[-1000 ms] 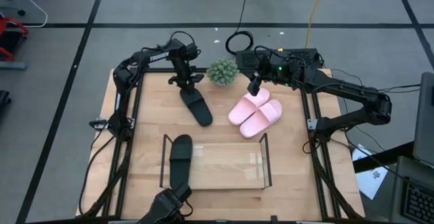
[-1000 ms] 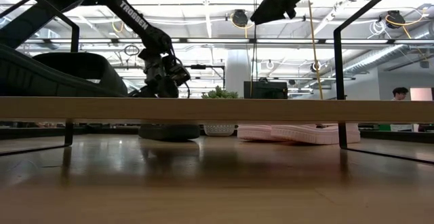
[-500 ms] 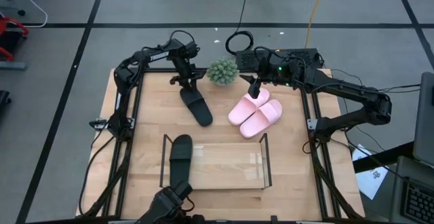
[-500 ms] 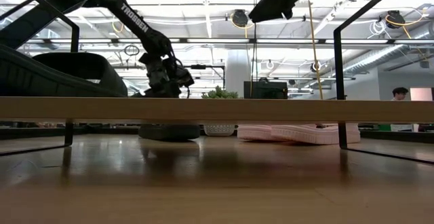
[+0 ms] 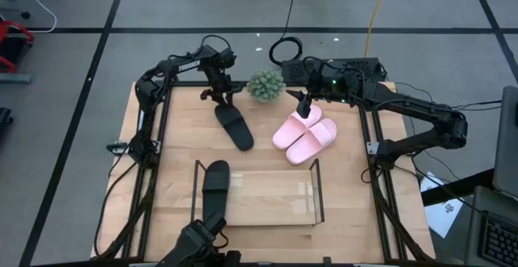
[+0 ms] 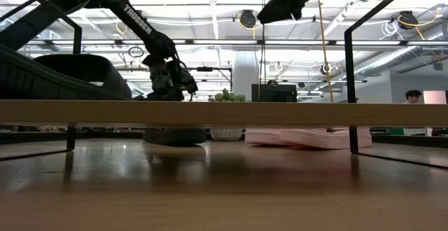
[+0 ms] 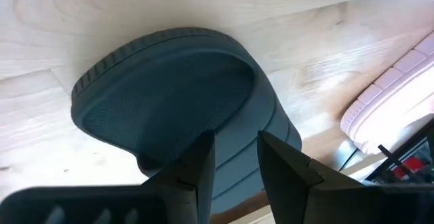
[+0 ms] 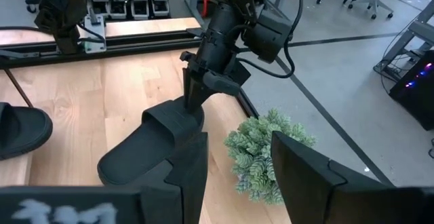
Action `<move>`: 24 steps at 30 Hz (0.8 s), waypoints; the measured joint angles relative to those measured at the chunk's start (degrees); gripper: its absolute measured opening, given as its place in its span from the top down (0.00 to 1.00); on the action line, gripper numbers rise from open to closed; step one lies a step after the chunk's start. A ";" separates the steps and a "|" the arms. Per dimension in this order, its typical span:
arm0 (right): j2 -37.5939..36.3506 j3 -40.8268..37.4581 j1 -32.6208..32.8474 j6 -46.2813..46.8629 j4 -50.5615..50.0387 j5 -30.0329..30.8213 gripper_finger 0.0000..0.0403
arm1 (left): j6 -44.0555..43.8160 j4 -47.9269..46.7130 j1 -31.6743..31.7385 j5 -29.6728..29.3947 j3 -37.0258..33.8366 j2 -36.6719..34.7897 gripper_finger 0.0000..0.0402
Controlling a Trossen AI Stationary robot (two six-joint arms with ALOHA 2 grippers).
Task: Pick and place slides into the shelf
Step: Put the black slipper on the shelf
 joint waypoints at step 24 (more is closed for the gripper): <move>-0.02 0.00 0.00 -0.02 -0.22 -0.02 0.62 | -2.75 -3.18 -2.46 -2.79 0.00 -0.04 0.72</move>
